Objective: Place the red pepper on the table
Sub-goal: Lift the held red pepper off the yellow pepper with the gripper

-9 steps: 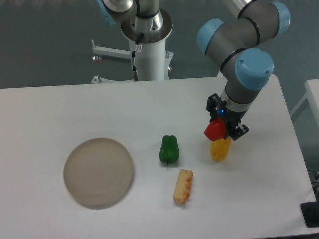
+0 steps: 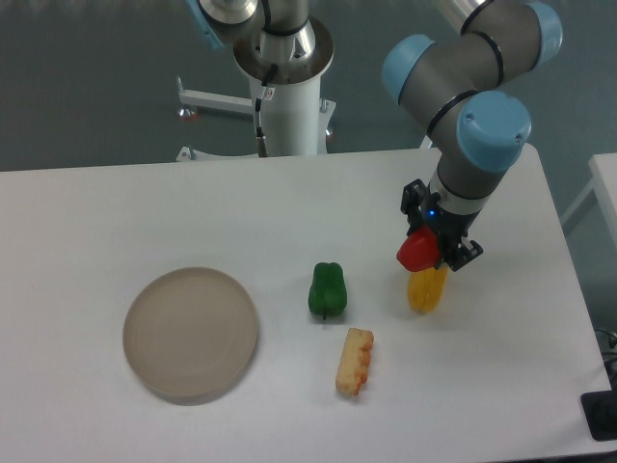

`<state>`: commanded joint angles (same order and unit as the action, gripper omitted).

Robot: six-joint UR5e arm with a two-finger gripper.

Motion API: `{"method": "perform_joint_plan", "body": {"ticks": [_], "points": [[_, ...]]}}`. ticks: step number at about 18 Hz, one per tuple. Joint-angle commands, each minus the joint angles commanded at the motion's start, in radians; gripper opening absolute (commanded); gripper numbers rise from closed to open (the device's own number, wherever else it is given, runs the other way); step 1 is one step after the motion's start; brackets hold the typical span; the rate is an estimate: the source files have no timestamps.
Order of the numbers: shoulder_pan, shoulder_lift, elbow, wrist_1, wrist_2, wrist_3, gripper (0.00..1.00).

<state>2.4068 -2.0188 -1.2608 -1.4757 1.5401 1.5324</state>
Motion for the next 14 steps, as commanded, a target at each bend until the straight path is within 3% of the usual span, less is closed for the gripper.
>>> {"method": "perform_joint_plan", "body": {"ticks": [8, 10, 14], "points": [[-0.023, 0.19, -0.33, 0.026, -0.006, 0.012, 0.23], [-0.064, 0.201, -0.376, 0.066, -0.008, 0.012, 0.23], [-0.147, 0.221, -0.475, 0.09, -0.006, -0.002, 0.23]]}}
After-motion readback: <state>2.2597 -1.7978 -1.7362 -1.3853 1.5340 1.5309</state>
